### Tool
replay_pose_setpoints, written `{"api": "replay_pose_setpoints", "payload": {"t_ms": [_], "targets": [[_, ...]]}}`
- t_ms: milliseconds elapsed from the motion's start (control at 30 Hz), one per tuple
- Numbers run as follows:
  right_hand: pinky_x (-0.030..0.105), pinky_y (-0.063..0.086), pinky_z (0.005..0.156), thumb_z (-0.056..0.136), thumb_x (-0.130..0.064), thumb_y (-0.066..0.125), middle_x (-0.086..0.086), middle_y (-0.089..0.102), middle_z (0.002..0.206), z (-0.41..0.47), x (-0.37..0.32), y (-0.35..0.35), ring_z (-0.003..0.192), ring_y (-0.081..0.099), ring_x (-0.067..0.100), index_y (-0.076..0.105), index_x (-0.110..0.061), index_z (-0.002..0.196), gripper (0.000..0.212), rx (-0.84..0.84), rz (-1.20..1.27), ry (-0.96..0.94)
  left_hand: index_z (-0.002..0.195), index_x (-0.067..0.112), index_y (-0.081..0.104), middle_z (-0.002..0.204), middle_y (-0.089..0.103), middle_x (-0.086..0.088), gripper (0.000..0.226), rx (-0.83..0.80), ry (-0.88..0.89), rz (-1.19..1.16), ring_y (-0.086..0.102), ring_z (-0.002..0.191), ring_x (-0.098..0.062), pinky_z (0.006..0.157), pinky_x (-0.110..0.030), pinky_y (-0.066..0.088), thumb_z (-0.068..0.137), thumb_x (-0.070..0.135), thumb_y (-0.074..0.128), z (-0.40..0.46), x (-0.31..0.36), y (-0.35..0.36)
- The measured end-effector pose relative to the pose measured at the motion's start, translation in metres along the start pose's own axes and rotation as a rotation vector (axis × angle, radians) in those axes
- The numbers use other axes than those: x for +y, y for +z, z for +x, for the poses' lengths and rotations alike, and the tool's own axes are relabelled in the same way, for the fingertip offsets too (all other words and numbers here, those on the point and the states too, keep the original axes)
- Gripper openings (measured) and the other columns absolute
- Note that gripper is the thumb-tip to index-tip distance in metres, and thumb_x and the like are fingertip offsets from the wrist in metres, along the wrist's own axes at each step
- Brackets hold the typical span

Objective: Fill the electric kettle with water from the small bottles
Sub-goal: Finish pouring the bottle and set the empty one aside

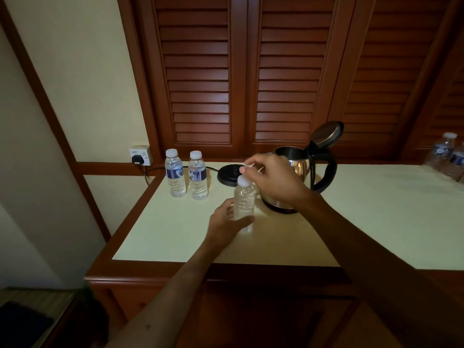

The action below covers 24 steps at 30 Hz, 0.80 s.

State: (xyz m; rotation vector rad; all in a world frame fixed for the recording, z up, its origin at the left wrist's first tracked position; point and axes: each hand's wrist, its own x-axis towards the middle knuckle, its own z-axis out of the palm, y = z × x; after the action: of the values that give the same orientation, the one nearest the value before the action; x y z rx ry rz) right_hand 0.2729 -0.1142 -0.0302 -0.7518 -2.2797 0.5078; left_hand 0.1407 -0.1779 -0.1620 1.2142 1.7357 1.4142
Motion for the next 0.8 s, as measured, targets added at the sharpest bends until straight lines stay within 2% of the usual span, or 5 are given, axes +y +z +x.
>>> {"api": "replay_pose_setpoints", "payload": {"t_ms": [100,200,433,667,800], "targets": [[0.024,0.049,0.063,0.086,-0.043,0.064,-0.001,0.068,0.081,0.004,-0.005,-0.001,0.075,0.062,0.008,0.071,-0.016,0.098,0.03,-0.073,-0.084,0.001,0.128,0.024,0.058,0.117,0.07,0.004,0.055,0.009,0.052,-0.03,0.067,0.107,-0.012,0.091,-0.029,0.056,0.079,0.022,0.082,-0.006,-0.001,0.014],[0.02,0.042,0.058,0.081,-0.042,0.07,-0.002,0.064,0.082,0.006,-0.004,-0.003,0.075,0.059,0.01,0.069,-0.012,0.101,0.036,-0.117,-0.147,0.028,0.128,0.029,0.052,0.11,0.07,0.009,0.06,0.048,0.1,-0.047,0.069,0.101,-0.009,0.085,-0.021,0.056,0.078,0.017,0.083,-0.007,-0.004,0.019],[0.022,0.039,0.059,0.084,-0.033,0.067,0.005,0.065,0.082,0.007,0.003,0.005,0.08,0.058,0.018,0.069,-0.007,0.086,0.026,-0.194,-0.271,0.033,0.135,0.029,0.046,0.126,0.067,-0.002,0.064,0.034,0.15,-0.011,0.068,0.107,-0.016,0.09,-0.034,0.058,0.082,0.023,0.08,-0.007,-0.001,0.018],[0.031,0.04,0.068,0.09,-0.027,0.059,0.008,0.058,0.087,0.007,0.008,0.003,0.081,0.053,0.02,0.066,-0.004,0.081,0.025,-0.26,-0.32,-0.109,0.13,0.045,0.044,0.12,0.068,0.005,0.063,0.046,0.191,-0.045,0.069,0.103,-0.013,0.085,-0.022,0.057,0.084,0.015,0.076,-0.011,0.001,0.017],[0.033,0.039,0.072,0.089,-0.021,0.057,0.005,0.057,0.086,0.01,0.016,-0.001,0.082,0.05,0.016,0.064,-0.008,0.079,0.018,-0.305,-0.295,-0.221,0.128,0.051,0.042,0.121,0.069,0.004,0.066,0.024,0.183,-0.057,0.069,0.103,-0.011,0.088,-0.028,0.057,0.085,0.016,0.076,-0.011,0.001,0.016]]}}
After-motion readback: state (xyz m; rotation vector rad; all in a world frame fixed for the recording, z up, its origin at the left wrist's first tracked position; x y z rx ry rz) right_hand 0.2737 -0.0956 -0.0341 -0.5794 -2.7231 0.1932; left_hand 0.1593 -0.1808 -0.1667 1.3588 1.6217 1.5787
